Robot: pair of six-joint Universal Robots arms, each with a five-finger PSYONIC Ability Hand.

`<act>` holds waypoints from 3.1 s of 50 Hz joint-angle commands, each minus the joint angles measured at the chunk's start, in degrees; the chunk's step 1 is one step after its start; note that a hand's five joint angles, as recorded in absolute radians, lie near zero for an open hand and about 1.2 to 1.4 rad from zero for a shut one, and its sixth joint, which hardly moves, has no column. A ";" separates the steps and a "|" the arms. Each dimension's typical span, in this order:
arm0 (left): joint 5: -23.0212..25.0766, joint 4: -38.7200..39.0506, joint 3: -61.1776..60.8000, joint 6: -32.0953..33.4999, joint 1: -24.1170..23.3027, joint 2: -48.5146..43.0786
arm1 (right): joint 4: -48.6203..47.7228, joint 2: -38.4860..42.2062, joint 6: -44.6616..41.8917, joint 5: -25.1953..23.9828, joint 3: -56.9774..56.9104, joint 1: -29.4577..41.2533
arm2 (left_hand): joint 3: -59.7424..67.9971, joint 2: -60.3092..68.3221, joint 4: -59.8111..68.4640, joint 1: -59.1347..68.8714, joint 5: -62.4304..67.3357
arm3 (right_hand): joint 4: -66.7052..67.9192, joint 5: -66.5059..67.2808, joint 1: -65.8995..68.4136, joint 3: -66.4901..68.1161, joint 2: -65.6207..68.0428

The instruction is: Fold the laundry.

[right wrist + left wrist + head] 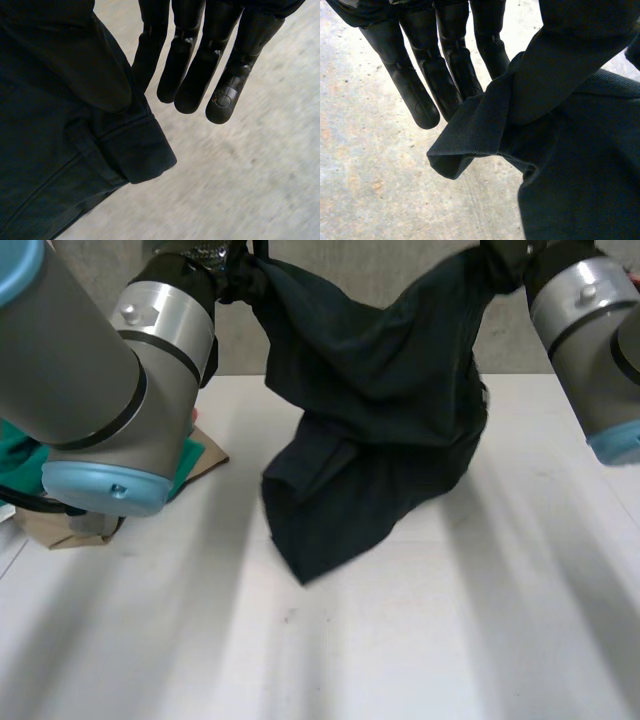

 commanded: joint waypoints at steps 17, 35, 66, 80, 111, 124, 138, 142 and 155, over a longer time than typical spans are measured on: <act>2.23 -11.03 -13.62 10.67 0.21 -11.10 | 36.24 5.42 -10.36 -0.32 11.88 0.29 | 13.13 11.97 11.39 14.31 14.78 | 12.15 13.42 24.00 12.40 12.87; 3.81 11.73 19.09 13.23 0.21 -15.76 | -8.78 12.11 -9.39 4.78 -12.31 3.80 | 13.13 11.97 11.39 14.31 14.78 | 12.15 13.42 24.00 12.40 12.87; 6.80 14.81 -17.65 13.40 -2.25 5.16 | 27.87 21.24 18.48 -19.82 -8.43 -6.92 | 13.13 11.97 11.39 14.31 14.78 | -57.85 -56.58 -46.00 -57.60 -57.13; 6.71 12.08 -17.83 13.31 -2.34 5.34 | 26.83 26.42 17.59 -20.45 -6.50 -5.95 | 13.13 11.97 11.39 14.31 14.78 | -57.85 -56.58 -46.00 -57.60 -57.13; 7.15 -10.68 -23.19 13.49 -2.16 1.65 | 44.57 -5.39 -12.20 -10.87 10.99 -9.12 | 13.13 11.97 11.39 14.31 14.78 | 12.15 13.42 24.00 12.40 12.87; 7.68 1.06 7.51 17.16 -2.08 -16.89 | 25.31 13.07 -3.78 -4.64 -11.39 -5.78 | 13.13 11.97 11.39 14.31 14.78 | 12.15 13.42 24.00 12.40 12.87; 6.54 21.84 21.56 22.28 -2.16 -12.51 | -7.89 6.22 -1.75 4.34 -16.26 -3.58 | 13.13 11.97 11.39 14.31 14.78 | 12.15 13.42 24.00 12.40 12.87; 6.28 22.19 14.63 22.28 -2.08 -11.28 | -6.14 5.17 -1.66 3.64 -13.81 -3.40 | 13.13 11.97 11.39 14.31 14.78 | 12.15 13.42 24.00 12.40 12.87; 6.54 21.66 -13.42 22.19 -1.81 -9.86 | 2.21 12.98 -1.04 1.44 5.00 -2.62 | 13.13 11.97 11.39 14.31 14.78 | 12.15 13.42 24.00 12.40 12.87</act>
